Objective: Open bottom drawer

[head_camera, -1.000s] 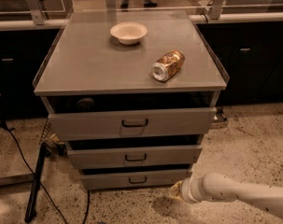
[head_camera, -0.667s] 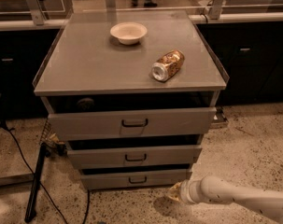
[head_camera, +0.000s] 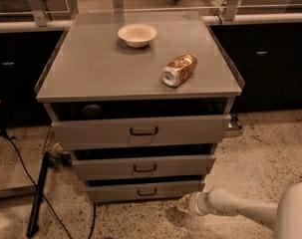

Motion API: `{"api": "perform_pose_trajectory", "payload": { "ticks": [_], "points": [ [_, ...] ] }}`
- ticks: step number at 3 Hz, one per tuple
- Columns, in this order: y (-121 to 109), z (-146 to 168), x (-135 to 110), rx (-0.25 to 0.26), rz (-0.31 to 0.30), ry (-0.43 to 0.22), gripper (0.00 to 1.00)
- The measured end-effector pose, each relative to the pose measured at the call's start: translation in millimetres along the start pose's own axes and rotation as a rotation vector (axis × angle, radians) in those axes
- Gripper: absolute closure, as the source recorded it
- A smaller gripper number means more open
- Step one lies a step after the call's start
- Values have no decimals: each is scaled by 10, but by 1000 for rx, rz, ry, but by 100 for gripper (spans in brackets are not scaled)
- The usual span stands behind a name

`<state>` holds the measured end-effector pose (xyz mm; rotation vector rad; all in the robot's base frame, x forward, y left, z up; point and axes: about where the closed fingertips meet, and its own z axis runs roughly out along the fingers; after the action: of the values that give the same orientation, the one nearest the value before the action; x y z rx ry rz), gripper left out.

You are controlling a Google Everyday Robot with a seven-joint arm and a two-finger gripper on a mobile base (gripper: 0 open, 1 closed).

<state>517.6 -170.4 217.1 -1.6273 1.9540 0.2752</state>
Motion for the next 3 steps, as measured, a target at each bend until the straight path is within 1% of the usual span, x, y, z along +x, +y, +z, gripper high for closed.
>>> {"api": "perform_pose_trajectory", "payload": {
  "ticks": [1,2,3],
  "points": [
    [0,0,0,0,0,0,73],
    [0,-29,18,10,-4,4,42],
    [-1,-114,72,39,-18,15,19]
  ]
}}
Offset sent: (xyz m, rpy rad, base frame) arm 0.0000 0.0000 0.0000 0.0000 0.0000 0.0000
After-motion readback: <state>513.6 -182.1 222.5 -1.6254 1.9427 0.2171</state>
